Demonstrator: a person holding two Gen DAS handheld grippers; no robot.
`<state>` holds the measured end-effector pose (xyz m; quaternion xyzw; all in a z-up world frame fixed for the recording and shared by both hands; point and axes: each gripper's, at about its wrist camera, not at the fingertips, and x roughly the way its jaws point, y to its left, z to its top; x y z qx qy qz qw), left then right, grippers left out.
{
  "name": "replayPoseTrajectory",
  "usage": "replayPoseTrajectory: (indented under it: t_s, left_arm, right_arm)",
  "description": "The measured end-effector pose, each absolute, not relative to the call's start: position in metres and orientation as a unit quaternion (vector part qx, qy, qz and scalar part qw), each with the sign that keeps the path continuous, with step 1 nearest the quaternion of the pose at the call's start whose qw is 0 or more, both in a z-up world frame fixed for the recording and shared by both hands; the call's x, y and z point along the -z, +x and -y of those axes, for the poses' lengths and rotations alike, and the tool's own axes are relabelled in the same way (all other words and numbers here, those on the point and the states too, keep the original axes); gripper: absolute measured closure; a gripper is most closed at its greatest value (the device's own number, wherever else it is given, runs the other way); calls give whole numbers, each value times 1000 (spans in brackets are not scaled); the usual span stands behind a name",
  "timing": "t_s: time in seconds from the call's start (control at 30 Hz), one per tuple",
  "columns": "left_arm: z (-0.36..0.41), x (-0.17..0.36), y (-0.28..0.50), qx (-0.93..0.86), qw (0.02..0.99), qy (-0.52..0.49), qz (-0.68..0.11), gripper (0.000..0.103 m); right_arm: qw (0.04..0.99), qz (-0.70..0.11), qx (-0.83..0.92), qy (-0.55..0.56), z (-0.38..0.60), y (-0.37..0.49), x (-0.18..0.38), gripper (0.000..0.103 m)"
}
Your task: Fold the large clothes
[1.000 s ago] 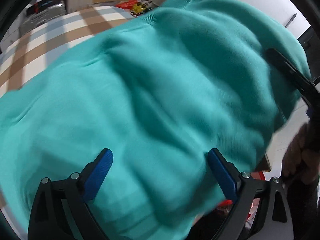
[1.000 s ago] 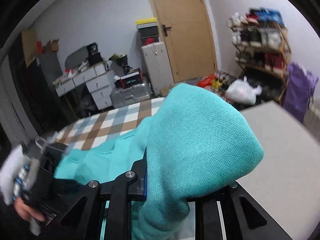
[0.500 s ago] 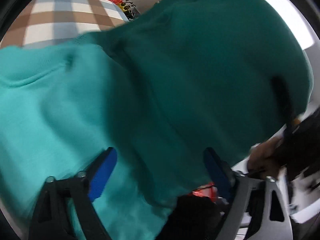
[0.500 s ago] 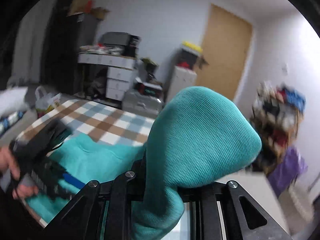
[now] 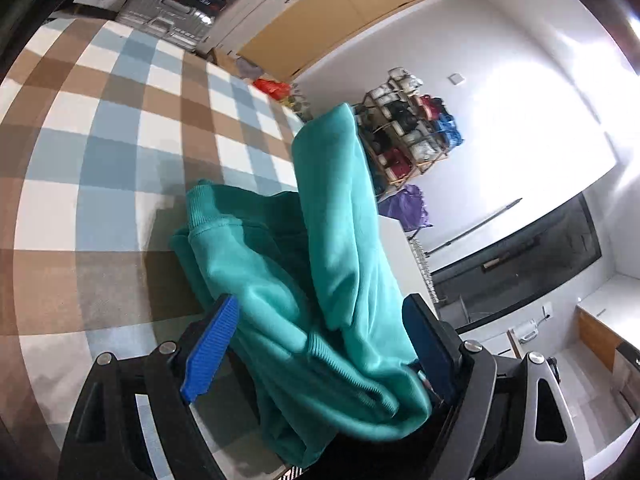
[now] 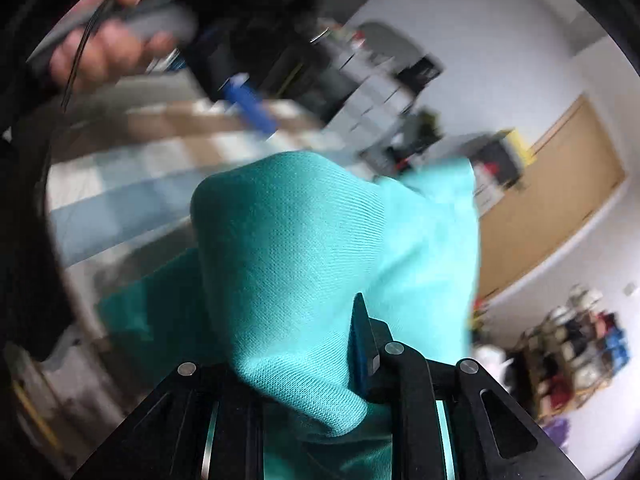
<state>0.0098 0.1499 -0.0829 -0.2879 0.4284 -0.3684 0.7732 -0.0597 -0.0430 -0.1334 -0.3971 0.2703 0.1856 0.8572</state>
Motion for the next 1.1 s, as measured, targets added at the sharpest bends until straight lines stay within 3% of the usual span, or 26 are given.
replayPoseTrajectory:
  t_s: [0.2, 0.3, 0.43, 0.5, 0.6, 0.73, 0.9, 0.97, 1.03, 1.1]
  left_arm:
    - [-135, 66, 18, 386, 780, -264, -416, 21]
    - [-90, 78, 50, 371, 769, -193, -483, 21]
    - [-61, 108, 83, 338, 723, -199, -569, 24]
    - [-54, 105, 87, 358, 709, -214, -569, 70]
    - [-47, 92, 81, 351, 726, -186, -562, 83]
    - [-42, 64, 56, 348, 756, -148, -535, 90]
    - [-48, 73, 51, 327, 781, -117, -518, 92]
    - [-59, 94, 57, 315, 780, -131, -525, 93]
    - [-69, 105, 60, 311, 772, -152, -533, 93]
    - [-77, 107, 61, 316, 764, -178, -533, 93]
  right_arm:
    - [876, -306, -206, -311, 60, -62, 126, 77]
    - [879, -309, -213, -295, 62, -64, 127, 77]
    - [884, -316, -227, -259, 66, -62, 123, 74]
    - [888, -322, -237, -227, 73, -61, 122, 74]
    - [898, -319, -247, -174, 84, -56, 118, 74]
    - [900, -323, -274, -104, 101, -49, 111, 73]
    - [893, -335, -288, -87, 99, -43, 109, 71]
    - [884, -347, -302, -85, 97, -44, 109, 66]
    - [870, -356, -333, -66, 101, -43, 106, 51]
    - [860, -369, -351, -37, 109, -39, 103, 51]
